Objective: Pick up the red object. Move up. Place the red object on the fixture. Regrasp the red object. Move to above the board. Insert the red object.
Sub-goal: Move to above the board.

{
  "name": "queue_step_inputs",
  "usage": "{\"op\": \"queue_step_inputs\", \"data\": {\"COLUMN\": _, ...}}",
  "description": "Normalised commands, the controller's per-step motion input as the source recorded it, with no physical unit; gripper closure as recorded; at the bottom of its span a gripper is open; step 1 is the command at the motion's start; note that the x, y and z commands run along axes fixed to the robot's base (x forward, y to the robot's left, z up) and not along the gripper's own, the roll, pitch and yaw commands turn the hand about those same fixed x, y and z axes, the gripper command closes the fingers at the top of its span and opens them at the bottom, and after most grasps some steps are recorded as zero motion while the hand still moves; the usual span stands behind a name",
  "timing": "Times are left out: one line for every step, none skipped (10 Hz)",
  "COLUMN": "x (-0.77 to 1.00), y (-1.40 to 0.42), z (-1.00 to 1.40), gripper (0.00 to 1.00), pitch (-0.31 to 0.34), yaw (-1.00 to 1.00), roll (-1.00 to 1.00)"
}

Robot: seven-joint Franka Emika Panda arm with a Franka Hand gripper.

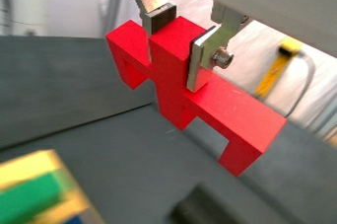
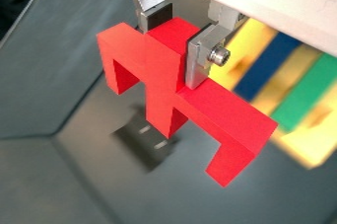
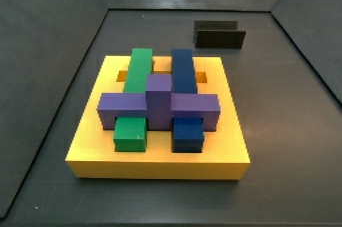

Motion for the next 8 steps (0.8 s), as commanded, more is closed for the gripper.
{"op": "queue_step_inputs", "data": {"x": -0.91, "y": -1.40, "z": 0.25, "gripper": 1.00, "pitch": 0.006, "yaw": -0.07, "roll": -1.00}}
{"op": "queue_step_inputs", "data": {"x": -0.46, "y": -0.65, "z": 0.12, "gripper": 1.00, "pitch": 0.002, "yaw": -0.06, "roll": -1.00}}
{"op": "queue_step_inputs", "data": {"x": -0.30, "y": -0.40, "z": 0.06, "gripper": 1.00, "pitch": -0.002, "yaw": -0.06, "roll": -1.00}}
{"op": "queue_step_inputs", "data": {"x": -0.11, "y": -0.10, "z": 0.03, "gripper": 1.00, "pitch": 0.004, "yaw": -0.05, "roll": -1.00}}
{"op": "queue_step_inputs", "data": {"x": -0.08, "y": -0.03, "z": 0.01, "gripper": 1.00, "pitch": -0.009, "yaw": -0.05, "roll": -0.87}}
{"op": "queue_step_inputs", "data": {"x": -0.06, "y": 0.00, "z": 0.00, "gripper": 1.00, "pitch": -0.021, "yaw": -0.02, "roll": -0.58}}
{"op": "queue_step_inputs", "data": {"x": -0.05, "y": 0.00, "z": 0.01, "gripper": 1.00, "pitch": -0.025, "yaw": -0.02, "roll": -0.44}}
{"op": "queue_step_inputs", "data": {"x": -0.03, "y": 0.01, "z": -0.01, "gripper": 1.00, "pitch": -0.021, "yaw": -0.01, "roll": -0.22}}
